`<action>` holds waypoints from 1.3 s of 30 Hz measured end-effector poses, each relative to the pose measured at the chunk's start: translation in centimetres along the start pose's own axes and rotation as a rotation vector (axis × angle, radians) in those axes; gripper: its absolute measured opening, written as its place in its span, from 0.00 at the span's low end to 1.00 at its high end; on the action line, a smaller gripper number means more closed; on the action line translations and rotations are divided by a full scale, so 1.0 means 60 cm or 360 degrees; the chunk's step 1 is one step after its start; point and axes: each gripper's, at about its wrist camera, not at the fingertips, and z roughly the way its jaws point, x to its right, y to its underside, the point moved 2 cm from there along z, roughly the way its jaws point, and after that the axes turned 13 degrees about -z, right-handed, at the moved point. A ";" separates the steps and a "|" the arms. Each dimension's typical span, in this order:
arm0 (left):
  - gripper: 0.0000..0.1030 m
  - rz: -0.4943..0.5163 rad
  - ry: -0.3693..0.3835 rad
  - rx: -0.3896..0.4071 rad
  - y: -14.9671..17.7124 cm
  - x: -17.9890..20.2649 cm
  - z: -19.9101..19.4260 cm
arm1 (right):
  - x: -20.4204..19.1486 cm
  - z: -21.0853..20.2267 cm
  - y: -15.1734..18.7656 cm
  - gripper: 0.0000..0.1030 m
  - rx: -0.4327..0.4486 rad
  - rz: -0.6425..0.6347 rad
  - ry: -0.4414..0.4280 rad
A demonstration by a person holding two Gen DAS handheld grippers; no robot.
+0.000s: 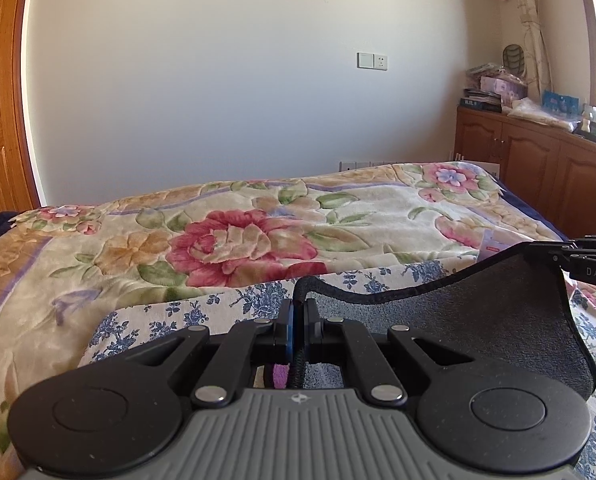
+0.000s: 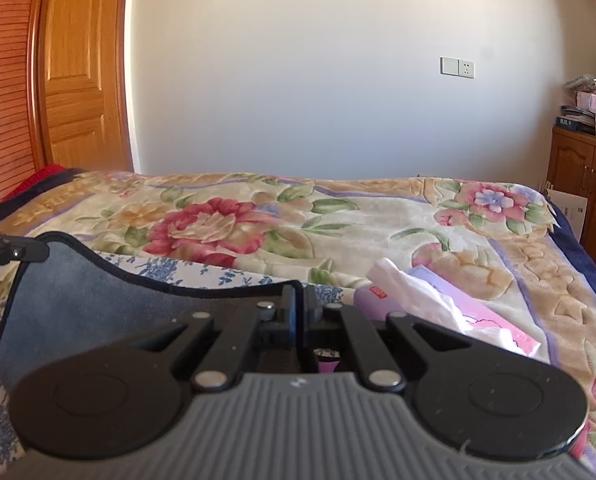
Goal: Fold towel
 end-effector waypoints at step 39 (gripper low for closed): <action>0.42 -0.0016 -0.0093 -0.0179 0.056 -0.025 0.121 | 0.014 0.074 0.072 0.38 -0.0267 0.0053 0.0023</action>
